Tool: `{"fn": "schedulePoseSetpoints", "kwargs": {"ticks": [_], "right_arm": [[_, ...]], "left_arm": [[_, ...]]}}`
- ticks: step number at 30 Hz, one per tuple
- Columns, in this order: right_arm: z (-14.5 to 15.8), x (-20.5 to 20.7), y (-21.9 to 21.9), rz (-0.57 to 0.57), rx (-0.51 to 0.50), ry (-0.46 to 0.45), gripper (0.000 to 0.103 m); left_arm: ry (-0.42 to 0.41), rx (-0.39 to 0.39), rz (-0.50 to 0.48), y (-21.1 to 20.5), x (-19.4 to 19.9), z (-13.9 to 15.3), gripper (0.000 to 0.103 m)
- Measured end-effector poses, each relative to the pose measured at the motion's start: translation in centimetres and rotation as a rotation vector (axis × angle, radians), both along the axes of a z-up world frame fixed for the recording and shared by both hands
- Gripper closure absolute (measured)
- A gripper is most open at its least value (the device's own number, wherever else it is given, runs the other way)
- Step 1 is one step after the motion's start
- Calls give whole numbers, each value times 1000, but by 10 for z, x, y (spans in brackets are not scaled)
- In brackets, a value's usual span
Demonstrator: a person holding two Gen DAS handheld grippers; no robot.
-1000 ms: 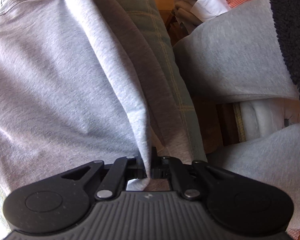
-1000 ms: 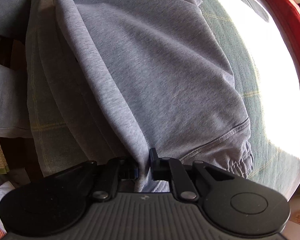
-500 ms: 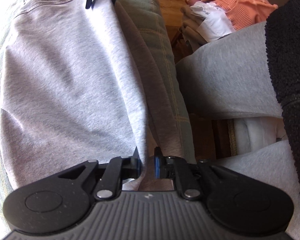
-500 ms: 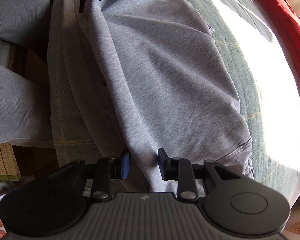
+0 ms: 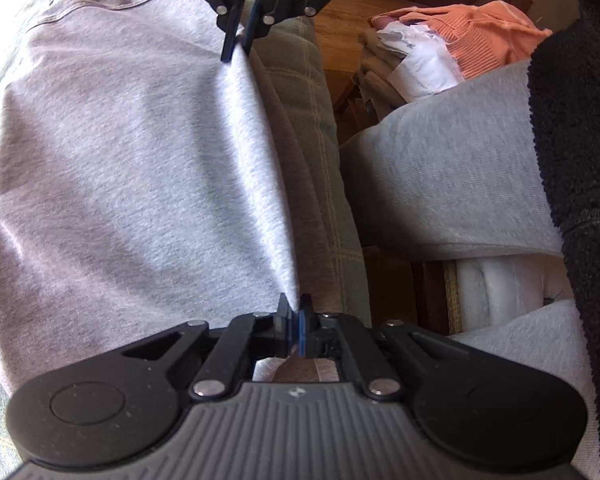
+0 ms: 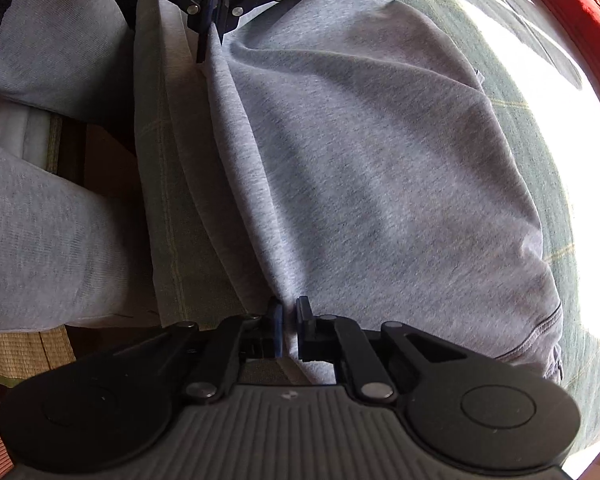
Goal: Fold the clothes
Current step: 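Lift the waistband with both tools and fold it over toward the cuffs, then release the waistband from both tools onto the folded sweatpants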
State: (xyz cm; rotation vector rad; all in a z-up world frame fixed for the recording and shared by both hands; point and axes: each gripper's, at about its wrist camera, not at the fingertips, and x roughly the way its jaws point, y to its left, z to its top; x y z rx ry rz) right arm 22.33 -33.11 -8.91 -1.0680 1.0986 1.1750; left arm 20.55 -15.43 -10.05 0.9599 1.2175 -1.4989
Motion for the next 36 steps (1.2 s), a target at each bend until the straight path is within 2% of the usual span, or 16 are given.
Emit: {"fn": "schedulePoseSetpoints", "kwargs": {"ticks": [5,7,8,13,16,17,20,23,28,34,36], "right_arm": [[-11,-4,0,-15,-14,19,95],[-8,-3,-2,-48,-12,31,90],[-4,-2,-5,-68,-10,37,88],[20,-2,-22,-167,-7,48,81],[34,3,-39,-286,-18,50,70],[39,7,-46,-331,-16,47,68],[58,19,-72,-507,20,44,68],[56,44,-80,-696,100,44,68],[27,67,-84,-920,199,20,68],[-18,60,-93,-1034,232,35,68],[-24,57,-99,-1056,258,37,67]], "left_arm": [[7,13,13,-8,-10,-11,102],[15,21,31,-11,-12,-13,101],[24,27,50,-13,-10,-14,96],[60,36,106,-16,-2,10,84],[80,63,116,-14,4,27,80],[72,67,107,-13,8,33,75],[18,59,77,-14,26,50,70],[-26,47,130,-26,47,57,70],[4,11,213,-66,59,29,70],[81,40,250,-94,41,-25,70],[86,42,257,-99,37,-36,58]]}}
